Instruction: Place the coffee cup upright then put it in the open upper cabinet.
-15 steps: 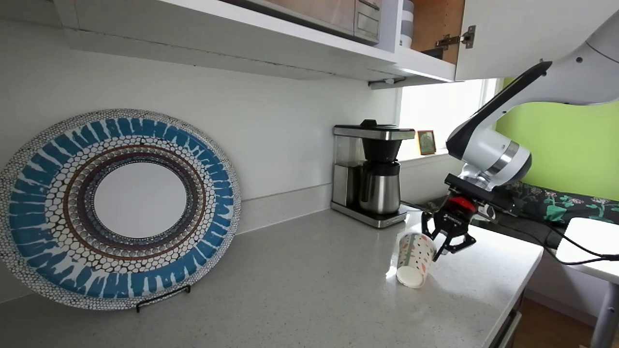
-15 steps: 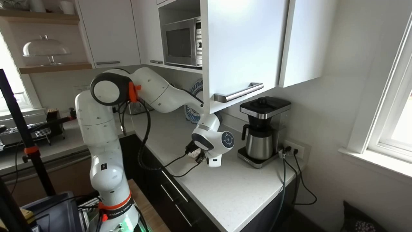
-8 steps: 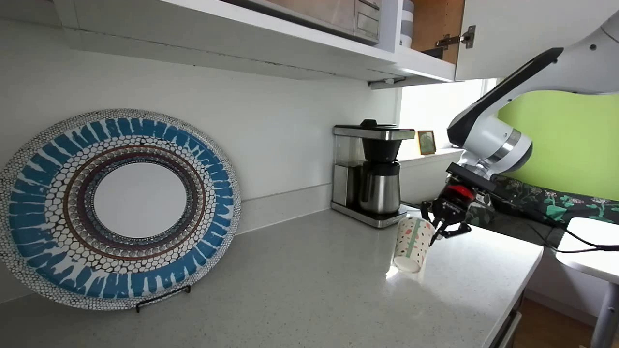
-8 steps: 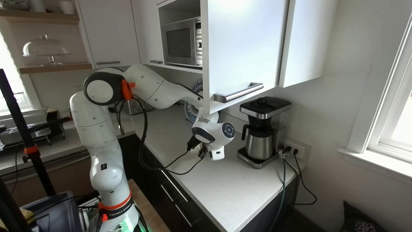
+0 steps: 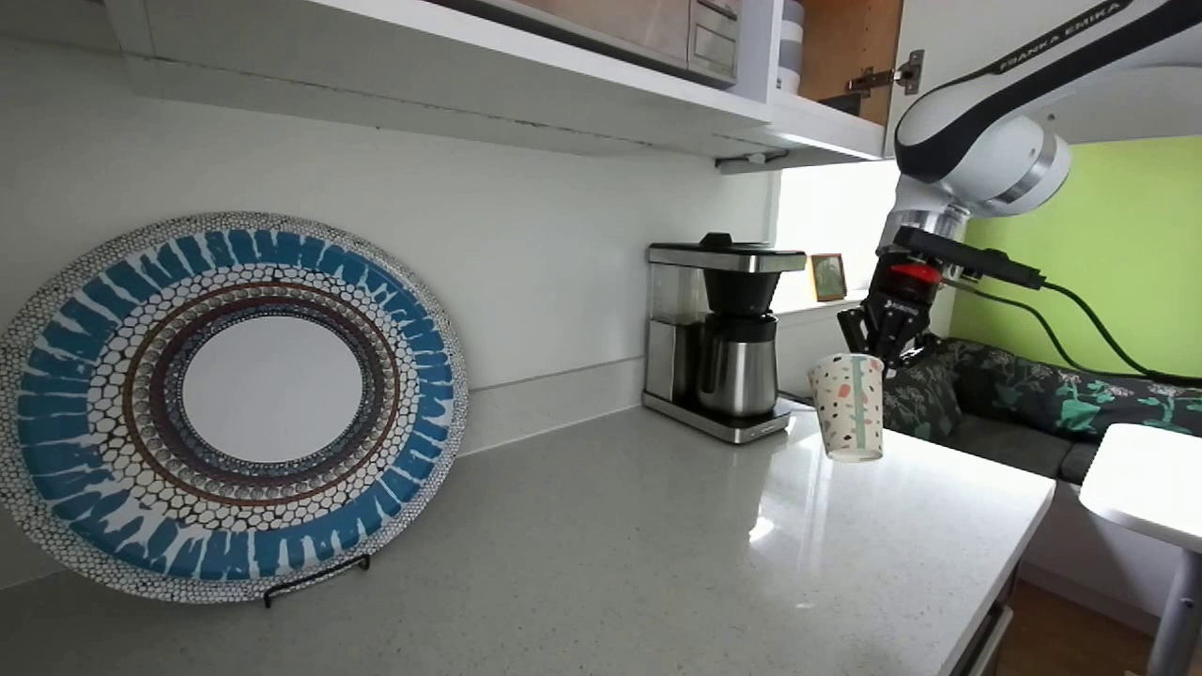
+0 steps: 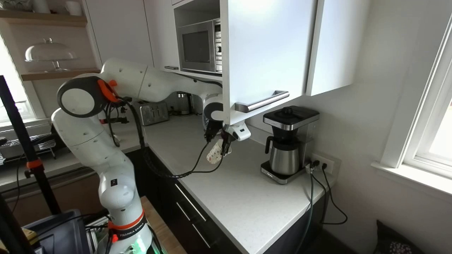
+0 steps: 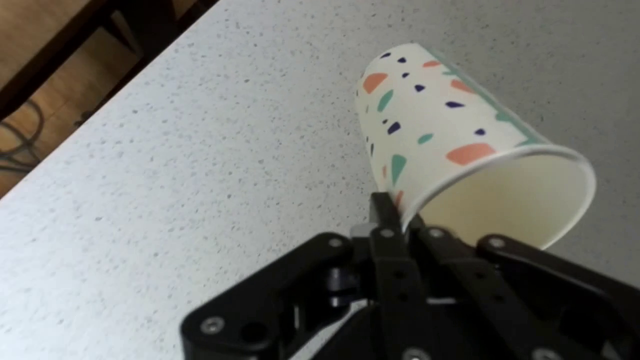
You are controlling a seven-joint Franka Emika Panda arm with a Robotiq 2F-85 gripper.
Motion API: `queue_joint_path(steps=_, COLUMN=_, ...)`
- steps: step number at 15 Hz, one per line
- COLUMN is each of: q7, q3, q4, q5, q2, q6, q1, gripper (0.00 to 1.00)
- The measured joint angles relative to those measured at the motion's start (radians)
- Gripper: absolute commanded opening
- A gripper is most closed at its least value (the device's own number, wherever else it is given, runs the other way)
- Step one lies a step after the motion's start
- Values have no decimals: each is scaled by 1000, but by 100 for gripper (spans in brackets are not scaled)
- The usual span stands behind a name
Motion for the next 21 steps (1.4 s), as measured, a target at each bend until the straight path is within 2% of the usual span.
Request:
queue_joint_path(steps=3, q7=7, q3=40, q4=33, q5=-147, q2=-51, q6=-7, q1=1, gripper=1)
queue_joint_path(steps=4, q7=9, q3=55, q4=42, q5=-194, q2=-64, q6=-7, q1=1, gripper=4)
queue_joint_path(steps=6, q7=9, q3=77, q4=59, q5=-245, q2=-88, q6=-7, q1=6, gripper=4)
queue_joint_path(steps=12, q7=8, q3=83, q4=66, q5=-262, q2=-100, q6=-3, q1=11, gripper=1)
queue_joint_path(steps=14, q7=2, q3=72, q4=85, q5=-263, q2=-100, q6=32, q1=10, gripper=1)
queue_joint_path(steps=21, q7=-132, q3=-18, q4=276, q5=-264, q2=-104, q6=126, q1=1, gripper=1)
